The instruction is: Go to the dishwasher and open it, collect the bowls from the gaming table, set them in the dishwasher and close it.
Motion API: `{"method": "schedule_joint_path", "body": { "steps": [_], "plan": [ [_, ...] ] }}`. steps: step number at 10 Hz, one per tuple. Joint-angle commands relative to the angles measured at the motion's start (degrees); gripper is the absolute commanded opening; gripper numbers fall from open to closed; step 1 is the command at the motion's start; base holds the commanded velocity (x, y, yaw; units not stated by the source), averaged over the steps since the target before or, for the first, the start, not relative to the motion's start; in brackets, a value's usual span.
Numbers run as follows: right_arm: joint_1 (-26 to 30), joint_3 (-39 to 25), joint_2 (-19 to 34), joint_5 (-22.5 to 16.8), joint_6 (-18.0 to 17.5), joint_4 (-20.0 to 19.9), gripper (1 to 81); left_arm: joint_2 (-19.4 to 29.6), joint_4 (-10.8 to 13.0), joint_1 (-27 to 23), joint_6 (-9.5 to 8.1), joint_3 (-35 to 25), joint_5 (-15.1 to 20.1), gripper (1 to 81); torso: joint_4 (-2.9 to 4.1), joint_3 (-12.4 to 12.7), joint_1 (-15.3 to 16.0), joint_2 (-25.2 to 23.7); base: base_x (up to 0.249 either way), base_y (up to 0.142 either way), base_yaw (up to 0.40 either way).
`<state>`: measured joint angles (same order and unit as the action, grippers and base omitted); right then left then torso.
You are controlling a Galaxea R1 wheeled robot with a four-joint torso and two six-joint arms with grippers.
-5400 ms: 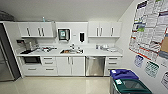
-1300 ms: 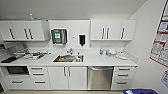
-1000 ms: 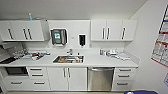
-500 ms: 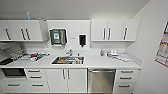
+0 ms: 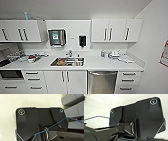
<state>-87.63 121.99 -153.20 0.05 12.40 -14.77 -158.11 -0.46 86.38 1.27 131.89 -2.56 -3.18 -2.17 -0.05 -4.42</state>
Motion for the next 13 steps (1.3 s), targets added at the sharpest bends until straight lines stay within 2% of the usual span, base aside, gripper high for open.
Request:
{"method": "schedule_joint_path", "body": {
  "steps": [1, 13],
  "plan": [
    [3.5, -0.9, 0.8, -3.5, 0.0, 0.1, 81.1, 0.9, 0.1, -3.5, -0.04, -0.7, 2.9, 81.1, 0.0, 0.0, 0.1, 0.0, 0.134, 0.0, 0.0],
    [3.5, -0.8, 0.9, -3.5, 0.0, 0.0, 81.1, 0.8, 0.2, -3.5, 0.05, -0.7, 2.9, 81.1, 0.0, 0.0, 0.1, 0.0, 0.134, 0.0, 0.0]
  ]
}}
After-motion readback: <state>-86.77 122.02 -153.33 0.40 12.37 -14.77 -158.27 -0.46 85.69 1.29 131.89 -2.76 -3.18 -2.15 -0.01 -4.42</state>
